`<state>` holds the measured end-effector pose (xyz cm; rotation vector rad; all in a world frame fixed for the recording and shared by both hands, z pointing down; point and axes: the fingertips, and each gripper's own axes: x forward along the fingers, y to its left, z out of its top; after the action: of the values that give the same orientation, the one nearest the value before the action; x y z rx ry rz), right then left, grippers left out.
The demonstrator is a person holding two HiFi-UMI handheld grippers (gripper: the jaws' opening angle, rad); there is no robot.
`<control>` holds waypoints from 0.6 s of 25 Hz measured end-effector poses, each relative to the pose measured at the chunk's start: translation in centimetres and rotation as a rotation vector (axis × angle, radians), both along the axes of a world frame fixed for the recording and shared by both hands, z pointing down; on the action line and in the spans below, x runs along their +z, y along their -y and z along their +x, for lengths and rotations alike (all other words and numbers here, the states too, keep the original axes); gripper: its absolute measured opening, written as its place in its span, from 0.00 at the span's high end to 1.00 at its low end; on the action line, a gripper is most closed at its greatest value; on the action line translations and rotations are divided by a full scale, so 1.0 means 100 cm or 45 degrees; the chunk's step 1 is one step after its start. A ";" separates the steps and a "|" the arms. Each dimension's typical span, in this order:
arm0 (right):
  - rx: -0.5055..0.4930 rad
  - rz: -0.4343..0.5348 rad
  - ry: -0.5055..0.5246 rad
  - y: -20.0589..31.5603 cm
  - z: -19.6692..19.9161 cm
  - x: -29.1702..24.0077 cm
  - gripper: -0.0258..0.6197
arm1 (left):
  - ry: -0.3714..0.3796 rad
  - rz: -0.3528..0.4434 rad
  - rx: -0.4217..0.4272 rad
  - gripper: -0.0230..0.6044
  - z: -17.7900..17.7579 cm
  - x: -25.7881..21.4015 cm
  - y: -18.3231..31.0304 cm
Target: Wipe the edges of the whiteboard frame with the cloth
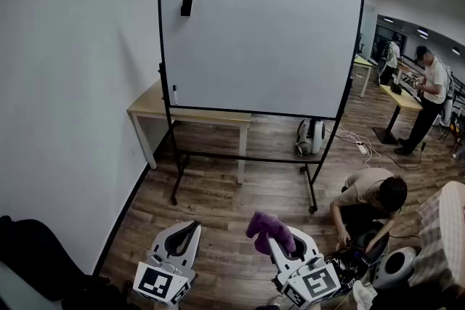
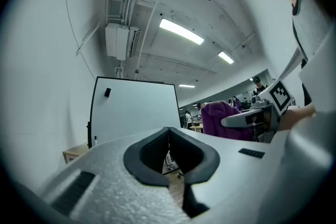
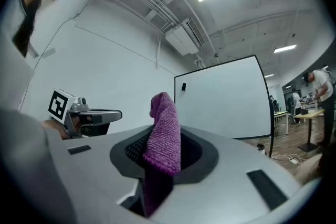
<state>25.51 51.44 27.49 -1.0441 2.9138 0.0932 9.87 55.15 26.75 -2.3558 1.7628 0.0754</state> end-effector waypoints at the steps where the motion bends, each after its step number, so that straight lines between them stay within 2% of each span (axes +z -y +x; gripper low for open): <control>1: 0.001 0.000 0.000 -0.001 0.000 0.000 0.84 | -0.004 0.003 0.003 0.94 0.000 -0.001 -0.001; 15: 0.012 0.011 -0.016 -0.005 -0.007 -0.001 0.84 | -0.006 0.021 0.025 0.94 -0.003 -0.004 -0.003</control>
<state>24.86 51.90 27.42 -1.0605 2.9172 0.1136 9.55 55.50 26.30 -2.3635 1.7350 0.0979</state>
